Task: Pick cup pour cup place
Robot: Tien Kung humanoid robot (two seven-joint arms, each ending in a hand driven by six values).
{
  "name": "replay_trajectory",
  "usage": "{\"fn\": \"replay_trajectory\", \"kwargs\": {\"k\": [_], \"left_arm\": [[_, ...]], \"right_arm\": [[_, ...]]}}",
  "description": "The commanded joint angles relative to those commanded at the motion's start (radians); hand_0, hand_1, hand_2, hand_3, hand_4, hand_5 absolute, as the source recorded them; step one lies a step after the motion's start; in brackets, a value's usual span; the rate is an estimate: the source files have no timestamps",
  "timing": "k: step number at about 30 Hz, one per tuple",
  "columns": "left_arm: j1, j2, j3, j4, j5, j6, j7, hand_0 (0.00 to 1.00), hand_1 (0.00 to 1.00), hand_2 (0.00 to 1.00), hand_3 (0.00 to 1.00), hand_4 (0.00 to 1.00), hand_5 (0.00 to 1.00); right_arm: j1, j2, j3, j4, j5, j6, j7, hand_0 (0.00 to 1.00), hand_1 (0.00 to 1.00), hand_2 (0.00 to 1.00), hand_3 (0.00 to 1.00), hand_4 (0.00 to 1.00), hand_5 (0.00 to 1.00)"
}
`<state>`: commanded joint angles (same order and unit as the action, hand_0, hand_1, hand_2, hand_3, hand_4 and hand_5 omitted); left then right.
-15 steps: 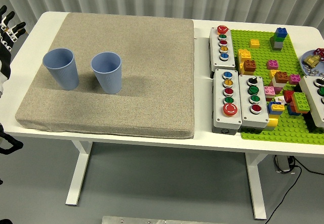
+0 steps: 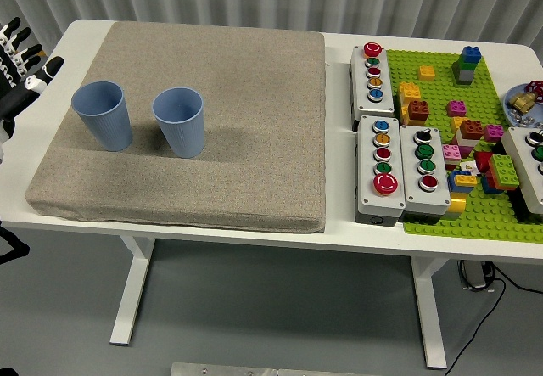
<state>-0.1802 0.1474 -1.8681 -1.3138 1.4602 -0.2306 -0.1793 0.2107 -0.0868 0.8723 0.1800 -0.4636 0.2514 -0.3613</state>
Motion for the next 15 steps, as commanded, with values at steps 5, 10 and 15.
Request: {"fn": "replay_trajectory", "kwargs": {"k": [5, 10, 15], "left_arm": [[0.009, 0.002, -0.002, 0.032, 0.048, 0.004, 0.012, 0.907, 0.925, 0.998, 0.998, 0.991, 0.355], [-0.004, -0.001, -0.004, 0.076, 0.03, 0.013, 0.009, 0.911, 0.967, 0.998, 0.998, 0.997, 0.355], [-0.017, -0.004, -0.012, 0.107, -0.009, 0.013, 0.009, 0.911, 0.967, 0.998, 0.998, 0.997, 0.355]], "right_arm": [[-0.003, -0.001, -0.003, 0.0, 0.002, 0.001, 0.002, 0.751, 0.701, 0.757, 0.609, 0.085, 0.28], [0.002, -0.002, -0.008, 0.0, 0.013, 0.0, 0.004, 0.751, 0.701, 0.757, 0.609, 0.086, 0.28], [0.006, -0.001, -0.009, 0.0, 0.017, -0.001, 0.004, 0.751, 0.701, 0.757, 0.609, 0.086, 0.28]]}}
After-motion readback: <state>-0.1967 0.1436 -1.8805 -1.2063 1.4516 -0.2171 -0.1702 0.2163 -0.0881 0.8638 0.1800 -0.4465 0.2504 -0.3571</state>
